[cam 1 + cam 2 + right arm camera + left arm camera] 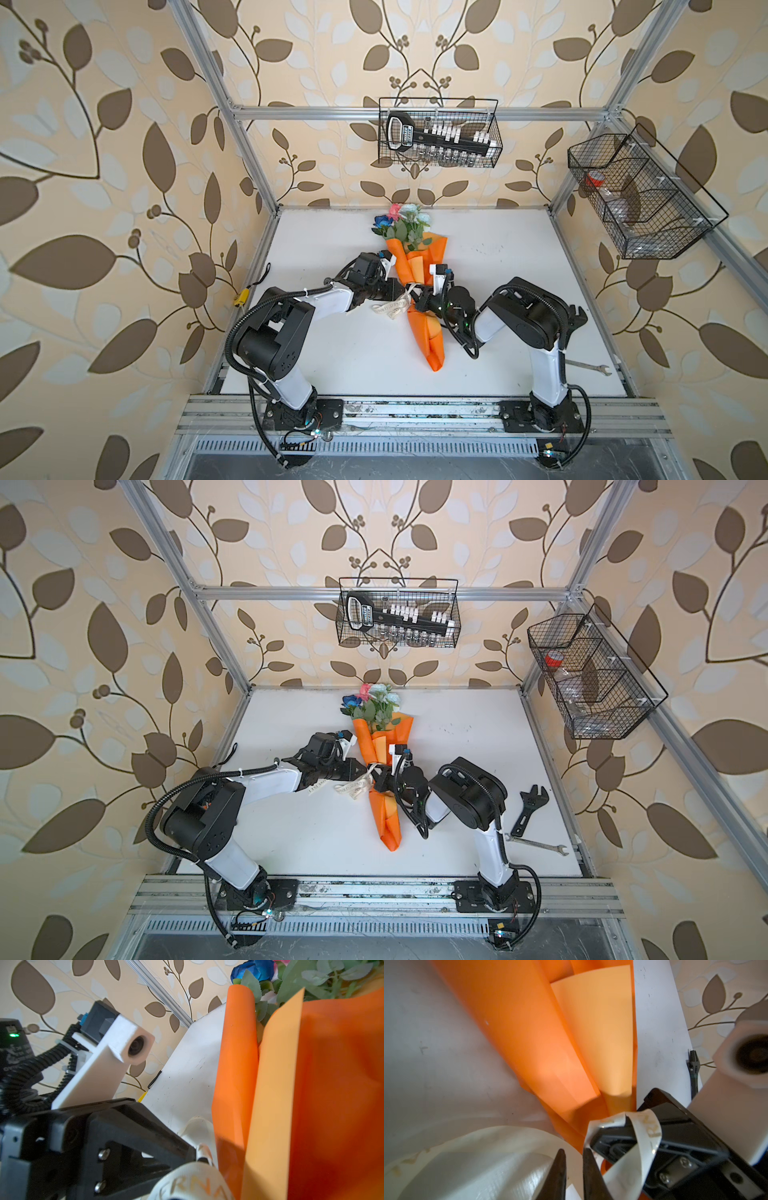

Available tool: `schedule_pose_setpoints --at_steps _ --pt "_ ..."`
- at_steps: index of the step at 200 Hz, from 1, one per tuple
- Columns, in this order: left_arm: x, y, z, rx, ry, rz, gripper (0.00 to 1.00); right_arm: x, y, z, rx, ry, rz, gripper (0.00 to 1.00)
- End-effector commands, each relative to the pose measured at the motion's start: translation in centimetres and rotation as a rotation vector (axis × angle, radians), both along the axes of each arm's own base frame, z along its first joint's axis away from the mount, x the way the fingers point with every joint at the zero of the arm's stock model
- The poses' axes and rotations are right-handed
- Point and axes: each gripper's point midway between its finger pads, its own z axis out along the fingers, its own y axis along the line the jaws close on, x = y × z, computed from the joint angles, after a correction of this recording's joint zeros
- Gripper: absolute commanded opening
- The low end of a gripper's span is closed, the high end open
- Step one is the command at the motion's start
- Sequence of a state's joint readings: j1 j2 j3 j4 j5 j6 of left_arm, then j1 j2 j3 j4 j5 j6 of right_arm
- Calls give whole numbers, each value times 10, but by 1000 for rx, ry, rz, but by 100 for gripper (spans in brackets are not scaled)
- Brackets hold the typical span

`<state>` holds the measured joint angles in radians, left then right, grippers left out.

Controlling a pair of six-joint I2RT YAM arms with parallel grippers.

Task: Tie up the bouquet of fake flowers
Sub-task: 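Hold the ribbon loop with the left gripper beside the right gripper at the knot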

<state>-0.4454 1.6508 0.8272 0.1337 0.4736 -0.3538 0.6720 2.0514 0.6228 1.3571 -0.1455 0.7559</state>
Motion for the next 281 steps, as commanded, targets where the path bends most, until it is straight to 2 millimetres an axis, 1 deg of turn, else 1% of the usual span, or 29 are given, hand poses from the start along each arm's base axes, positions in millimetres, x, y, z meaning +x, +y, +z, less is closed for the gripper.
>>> schedule_pose_setpoints --at_steps 1,12,32,54,78,91,108,143,161,186,198,212,228,233,264,281 --pt "-10 -9 6 -54 -17 -62 19 3 5 0 16 -5 15 0" --pt "-12 -8 7 -61 -15 -58 22 2 5 0 17 -4 17 0" --pt "-12 -6 12 -61 -26 -39 23 4 6 0 19 -2 19 0" --pt "-10 -9 16 -79 -31 -43 24 3 8 -2 21 2 25 0" --pt "-8 -16 13 -107 -8 -62 24 3 9 -1 25 1 33 0" --pt "-9 -18 13 -118 -8 -72 29 3 9 0 26 0 35 0" --pt "-9 -17 11 -113 -6 -71 32 3 10 -1 26 3 38 0" --pt "-6 -14 1 -79 7 -50 35 3 10 0 34 6 42 0" --pt "-4 -19 1 -103 15 -64 35 3 11 1 38 5 43 0" --pt "-3 -27 5 -143 7 -86 32 3 11 -1 40 9 48 0" --pt "-3 -27 4 -142 9 -86 28 3 12 -1 40 10 48 0" --pt "-2 -26 4 -137 1 -78 20 2 11 -2 39 13 50 0" --pt "0 -24 6 -127 -8 -61 4 1 11 -2 41 14 51 0" --pt "1 -23 8 -126 -13 -55 0 1 11 -2 40 15 51 0" --pt "4 -17 14 -104 -38 -17 0 -2 7 -2 32 21 41 0" --pt "6 -12 19 -93 -56 7 0 -4 4 -2 22 30 34 5"
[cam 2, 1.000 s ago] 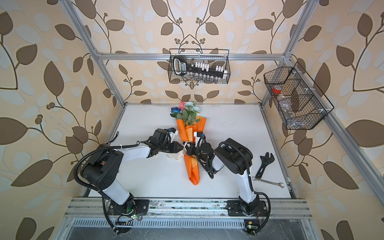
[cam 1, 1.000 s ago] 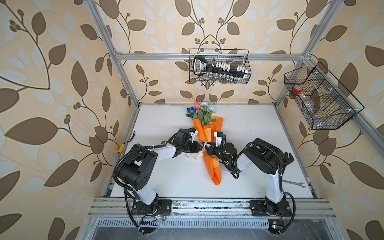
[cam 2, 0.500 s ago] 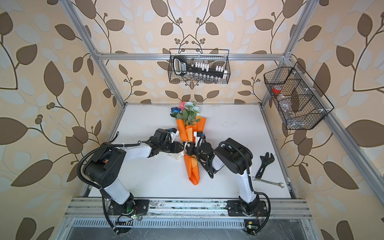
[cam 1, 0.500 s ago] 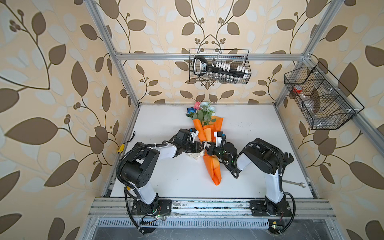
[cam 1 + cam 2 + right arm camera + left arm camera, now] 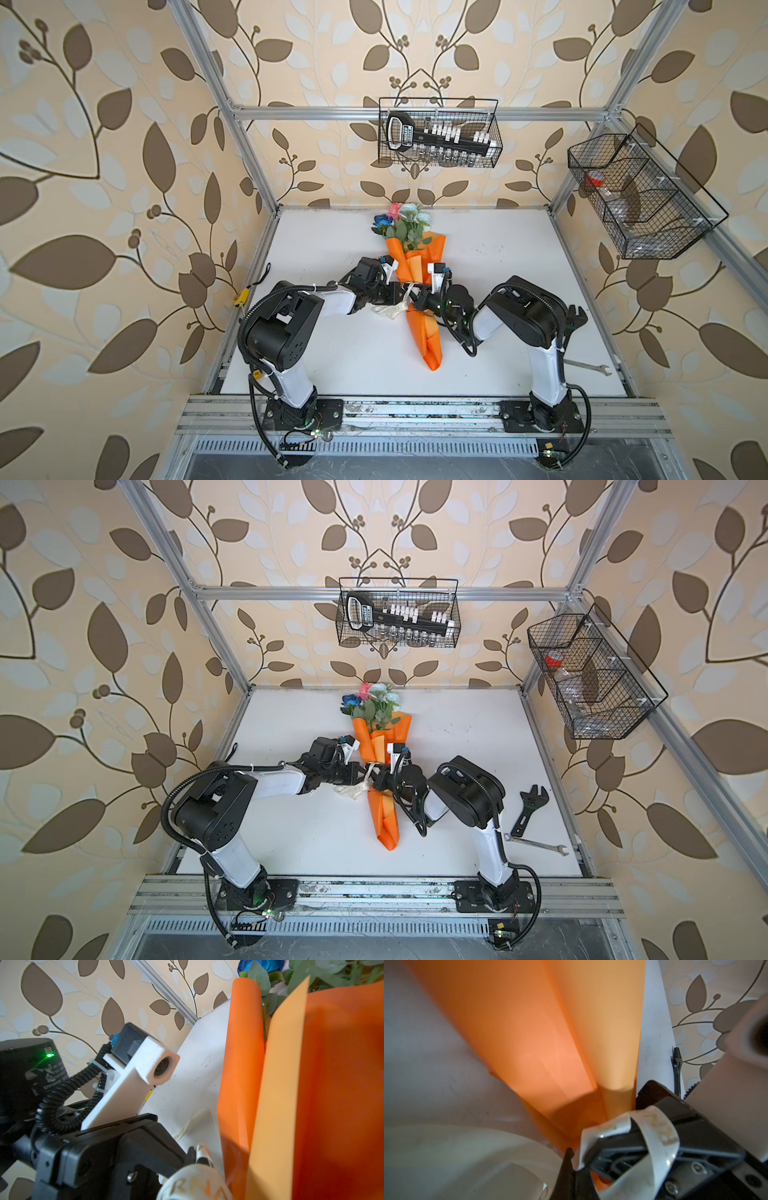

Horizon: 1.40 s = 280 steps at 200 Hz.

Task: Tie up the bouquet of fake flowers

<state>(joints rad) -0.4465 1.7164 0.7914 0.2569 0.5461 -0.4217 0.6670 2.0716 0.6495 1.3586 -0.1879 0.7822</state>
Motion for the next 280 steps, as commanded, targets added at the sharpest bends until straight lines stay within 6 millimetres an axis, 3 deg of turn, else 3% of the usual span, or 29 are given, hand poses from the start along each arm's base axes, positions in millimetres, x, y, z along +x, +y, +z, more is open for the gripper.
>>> schedule_pose_setpoints --at_steps 1,56,114,141,206,245,280 --pt "10 -1 34 -13 -107 26 0 -5 -4 -2 -7 16 0 5" --pt "13 15 38 50 -148 100 0 -16 -19 -2 -46 51 -28 18" --pt "19 20 46 75 -186 131 0 -28 -32 -7 -92 100 -42 19" --pt "21 21 55 106 -234 143 0 -40 -37 1 -98 111 -26 19" --pt "17 -8 76 225 -400 76 0 -57 -71 27 -243 128 -94 16" --pt "12 -30 99 240 -524 43 0 -44 -98 41 -291 160 -149 15" --pt "6 -45 111 201 -580 -21 0 -34 -99 59 -297 130 -51 16"
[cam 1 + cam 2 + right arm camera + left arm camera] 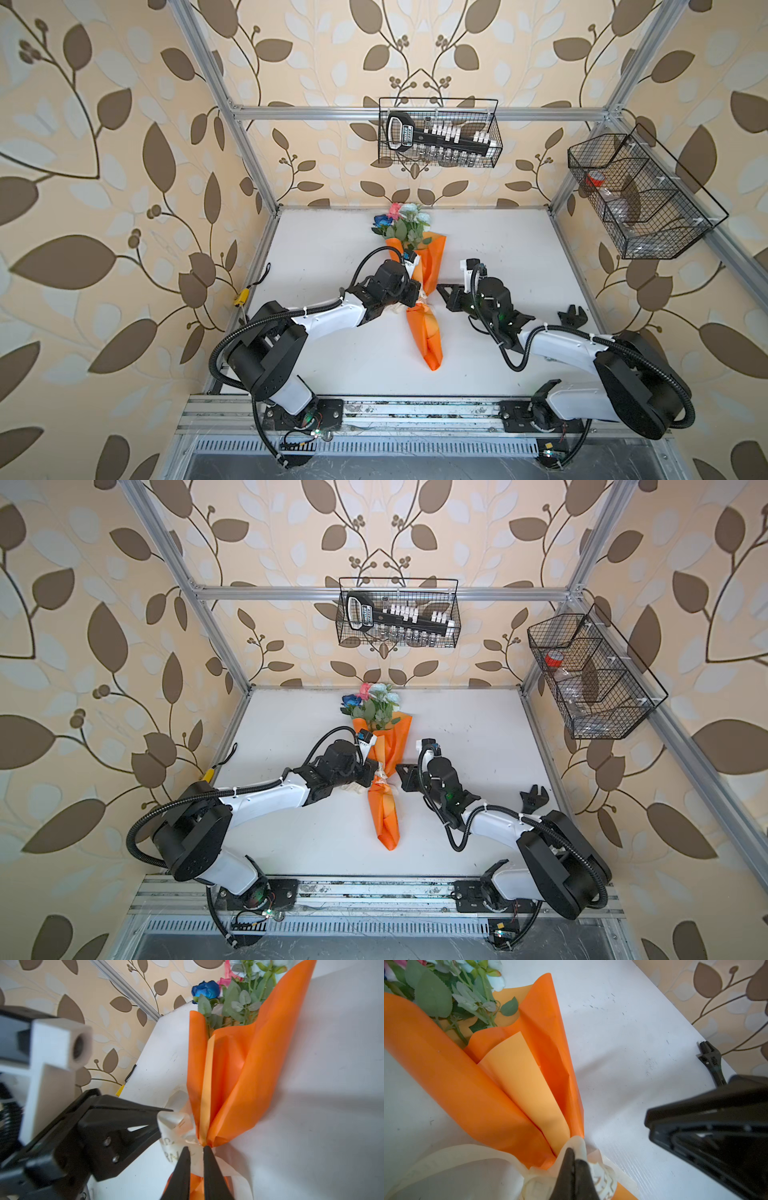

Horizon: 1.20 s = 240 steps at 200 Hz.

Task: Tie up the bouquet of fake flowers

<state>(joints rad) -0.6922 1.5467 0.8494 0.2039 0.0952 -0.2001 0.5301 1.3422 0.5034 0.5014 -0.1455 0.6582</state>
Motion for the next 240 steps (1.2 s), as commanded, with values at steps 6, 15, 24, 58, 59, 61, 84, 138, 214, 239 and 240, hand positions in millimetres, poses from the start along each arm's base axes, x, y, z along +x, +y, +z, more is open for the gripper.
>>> schedule_pose_setpoints --at_steps 6,15,24,58,59,61,84,138,214,239,240 --pt "7 -10 43 -41 -133 -45 0 0 6 11 -46 -3 114 16" --pt "5 -12 43 -43 -131 -66 0 2 7 16 -53 -14 137 18" --pt "2 -15 42 -47 -129 -87 0 1 11 20 -51 -24 182 21" --pt "-6 -24 46 -70 -129 -161 0 -6 30 27 -38 -50 320 29" --pt "-6 -24 45 -70 -129 -161 0 -6 30 27 -37 -52 323 29" --pt "-7 -24 45 -70 -127 -165 0 -6 31 26 -38 -49 326 29" --pt "-10 -29 47 -87 -127 -194 0 -5 36 20 -38 -34 355 32" --pt "-13 -32 46 -88 -125 -225 0 -7 48 3 -22 -5 417 38" --pt "-25 -40 35 -78 -66 -308 0 4 41 3 -68 -32 348 39" --pt "-26 -40 31 -62 -37 -321 0 7 38 4 -85 -43 322 39" --pt "-26 -41 30 -62 -36 -323 0 8 38 4 -84 -44 322 39"
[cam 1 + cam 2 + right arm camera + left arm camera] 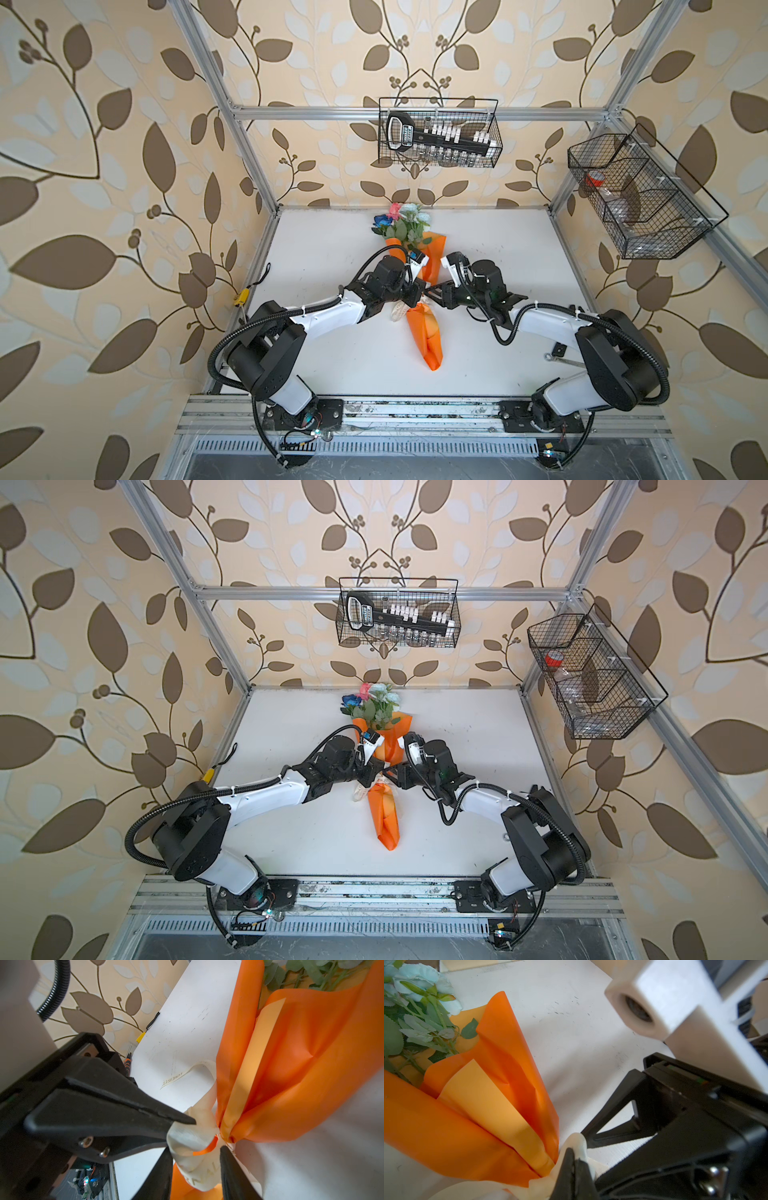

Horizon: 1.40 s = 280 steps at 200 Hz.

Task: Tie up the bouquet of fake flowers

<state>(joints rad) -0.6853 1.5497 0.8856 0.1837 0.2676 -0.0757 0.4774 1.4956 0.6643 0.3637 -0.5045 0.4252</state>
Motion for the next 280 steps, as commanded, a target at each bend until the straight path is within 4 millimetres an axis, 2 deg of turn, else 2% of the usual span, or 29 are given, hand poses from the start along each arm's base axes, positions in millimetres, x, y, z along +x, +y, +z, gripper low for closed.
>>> schedule_pose_setpoints --at_steps 1,35,85,98,117,134,149,164,169,172,179,211,235,263,273,275,280 --pt "-12 -19 17 -43 4 -121 0 14 -1 15 -11 -77 -41 39" --pt "-20 -29 12 -52 62 -186 0 13 4 25 4 -123 -29 37" --pt "-22 -41 12 -79 117 -236 0 11 -1 21 -17 -136 -70 4" --pt "-20 -39 11 -74 120 -214 0 10 -7 18 -26 -129 -104 0" --pt "-15 -32 13 -56 119 -163 19 9 -16 14 -38 -121 -151 0" --pt "-13 -21 18 -48 108 -103 40 6 -23 12 -39 -114 -182 0" --pt "-12 -5 22 -39 97 -31 50 5 -26 11 -32 -105 -202 0" --pt "-14 12 24 -31 97 29 50 4 -27 9 -21 -87 -215 0" --pt "-17 16 16 -17 111 39 50 4 -28 9 -15 -83 -219 0" --pt "-20 19 24 -29 96 42 50 2 -27 8 -13 -79 -217 0" --pt "-24 24 22 -21 103 51 50 2 -27 7 -7 -74 -219 0" --pt "-38 46 -7 37 159 103 50 1 -26 1 -1 -41 -227 0" --pt "-43 47 -19 51 179 91 49 -1 -25 -1 5 -24 -233 0" --pt "-39 40 -32 76 209 68 44 -1 -23 -4 1 -13 -230 0" --pt "-36 39 -30 68 204 75 44 -1 -23 -4 3 -11 -228 0" --pt "-36 39 -38 81 217 77 44 -1 -22 -4 3 -10 -227 0" --pt "-35 38 -42 85 223 80 43 -1 -22 -4 4 -10 -224 0"
